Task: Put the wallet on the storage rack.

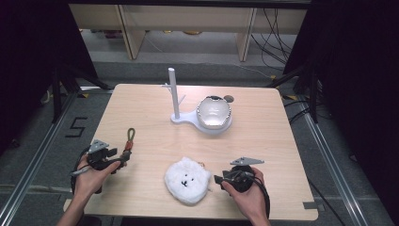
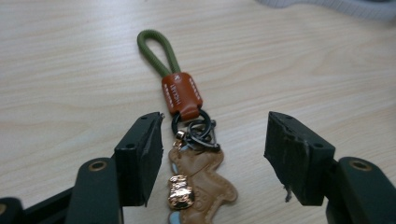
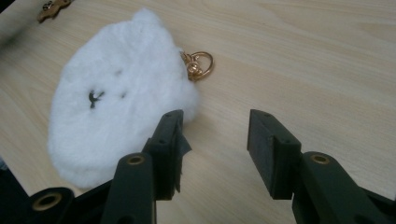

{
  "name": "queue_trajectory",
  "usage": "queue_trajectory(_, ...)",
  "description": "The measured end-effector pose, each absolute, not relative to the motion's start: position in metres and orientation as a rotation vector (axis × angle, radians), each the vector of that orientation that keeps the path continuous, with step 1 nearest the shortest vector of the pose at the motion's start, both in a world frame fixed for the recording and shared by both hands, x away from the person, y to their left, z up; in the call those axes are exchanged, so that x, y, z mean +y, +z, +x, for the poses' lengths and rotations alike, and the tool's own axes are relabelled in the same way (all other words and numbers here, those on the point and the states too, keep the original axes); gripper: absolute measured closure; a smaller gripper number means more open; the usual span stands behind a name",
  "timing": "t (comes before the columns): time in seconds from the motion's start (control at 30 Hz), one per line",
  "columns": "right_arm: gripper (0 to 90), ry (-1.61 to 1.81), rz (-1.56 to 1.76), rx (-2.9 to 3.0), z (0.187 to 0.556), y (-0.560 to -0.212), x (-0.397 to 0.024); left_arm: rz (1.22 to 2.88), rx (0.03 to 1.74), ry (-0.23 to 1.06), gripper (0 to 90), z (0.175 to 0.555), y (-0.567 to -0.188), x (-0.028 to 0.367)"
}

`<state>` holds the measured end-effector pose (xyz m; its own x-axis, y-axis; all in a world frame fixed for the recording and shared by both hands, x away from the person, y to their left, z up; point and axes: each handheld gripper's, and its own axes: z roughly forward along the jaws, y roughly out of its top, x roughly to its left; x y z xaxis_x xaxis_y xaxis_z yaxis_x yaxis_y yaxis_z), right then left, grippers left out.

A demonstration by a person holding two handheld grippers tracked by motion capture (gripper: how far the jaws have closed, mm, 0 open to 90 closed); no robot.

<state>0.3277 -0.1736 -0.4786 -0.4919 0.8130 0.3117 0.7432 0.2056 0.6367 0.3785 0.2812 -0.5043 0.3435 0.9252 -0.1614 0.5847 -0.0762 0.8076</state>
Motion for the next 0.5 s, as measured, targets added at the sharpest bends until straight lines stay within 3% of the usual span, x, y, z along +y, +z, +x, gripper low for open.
queue_trajectory(0.5,55.0,0.868,1.525,2.618,0.364,-0.457,-0.161,1.764,1.258,0.547,37.1,0.372,-0.507,0.269)
